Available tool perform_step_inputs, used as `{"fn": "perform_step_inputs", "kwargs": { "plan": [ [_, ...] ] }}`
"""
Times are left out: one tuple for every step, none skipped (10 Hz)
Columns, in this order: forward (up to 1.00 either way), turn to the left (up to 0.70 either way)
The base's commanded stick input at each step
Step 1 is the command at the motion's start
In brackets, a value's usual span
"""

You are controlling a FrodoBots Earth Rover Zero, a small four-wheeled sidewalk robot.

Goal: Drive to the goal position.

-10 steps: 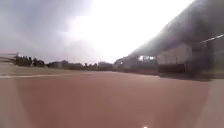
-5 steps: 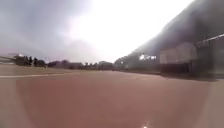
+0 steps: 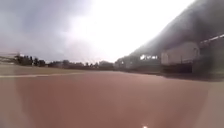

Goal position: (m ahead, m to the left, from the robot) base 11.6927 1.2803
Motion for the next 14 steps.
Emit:
{"fn": "perform_step_inputs", "kwargs": {
  "plan": [
    [0.7,-0.35],
    [0.7,-0.35],
    [0.7,-0.35],
    [0.7,-0.35],
    [0.7,-0.28],
    [0.7,-0.14],
    [0.7,-0.01],
    [0.7,0.0],
    [0.7,0.0],
    [0.7,0.0],
    [0.7,0.0],
    [0.7,0.0],
    [0.7,0.0],
    [0.7,0.0]
  ]
}}
